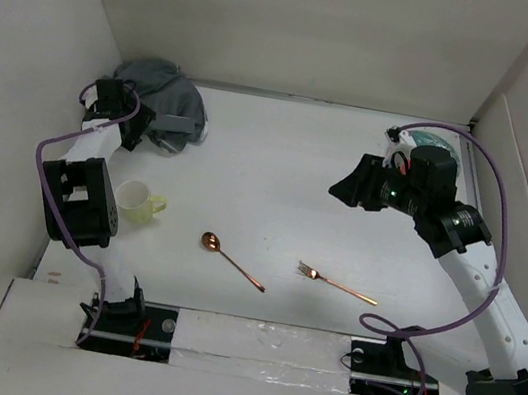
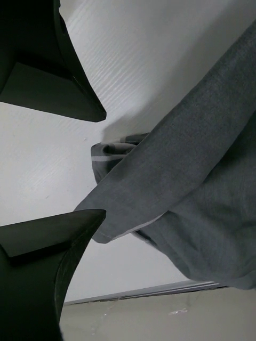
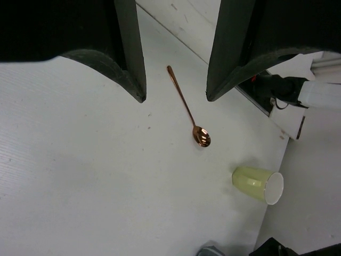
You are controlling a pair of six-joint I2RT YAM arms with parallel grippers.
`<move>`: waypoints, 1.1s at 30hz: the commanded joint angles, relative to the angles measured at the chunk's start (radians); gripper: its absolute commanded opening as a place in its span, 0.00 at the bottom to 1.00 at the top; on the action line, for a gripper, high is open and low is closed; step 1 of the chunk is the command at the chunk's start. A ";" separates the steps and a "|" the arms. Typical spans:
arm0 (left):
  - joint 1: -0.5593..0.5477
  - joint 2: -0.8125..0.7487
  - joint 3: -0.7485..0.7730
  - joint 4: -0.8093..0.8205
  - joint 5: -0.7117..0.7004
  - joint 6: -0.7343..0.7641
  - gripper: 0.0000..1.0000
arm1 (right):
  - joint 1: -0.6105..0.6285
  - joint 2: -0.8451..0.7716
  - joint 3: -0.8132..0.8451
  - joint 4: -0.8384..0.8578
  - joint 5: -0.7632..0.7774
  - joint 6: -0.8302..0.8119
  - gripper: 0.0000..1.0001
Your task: Set the dinner table for one person
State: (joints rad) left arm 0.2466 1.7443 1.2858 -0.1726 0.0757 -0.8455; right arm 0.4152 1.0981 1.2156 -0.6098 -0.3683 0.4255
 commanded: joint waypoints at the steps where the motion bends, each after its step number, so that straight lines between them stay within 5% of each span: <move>1: 0.002 0.010 0.018 0.059 -0.039 -0.058 0.64 | 0.025 -0.001 0.021 0.033 -0.020 -0.011 0.54; 8: -0.017 0.109 0.096 0.104 -0.067 -0.047 0.55 | 0.053 0.020 0.018 0.031 -0.015 0.001 0.54; 11: -0.027 0.133 0.107 0.094 -0.063 -0.044 0.35 | 0.063 0.020 0.012 0.036 0.000 0.009 0.54; 12: -0.036 0.133 0.099 0.119 -0.056 -0.044 0.18 | 0.063 0.020 0.012 0.038 0.002 0.010 0.54; 15: -0.067 0.129 0.087 0.154 -0.024 -0.038 0.00 | 0.073 0.026 0.016 0.042 0.006 0.012 0.54; 21: -0.231 0.109 0.083 0.272 0.093 -0.056 0.00 | 0.082 0.045 0.007 0.059 0.031 0.016 0.54; 29: -0.622 0.158 0.072 0.501 0.207 -0.224 0.00 | 0.043 0.062 0.041 0.039 0.187 0.021 0.49; 32: -0.711 0.199 0.078 0.519 0.205 -0.251 0.00 | 0.013 0.052 0.025 0.038 0.235 0.041 0.38; 33: -0.758 0.205 0.076 0.512 0.199 -0.251 0.12 | -0.002 0.049 0.016 0.039 0.255 0.051 0.29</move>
State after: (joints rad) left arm -0.4541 1.9282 1.3491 0.2749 0.2436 -1.0451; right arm 0.4397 1.1645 1.2160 -0.6022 -0.1974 0.4522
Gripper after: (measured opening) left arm 0.085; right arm 0.322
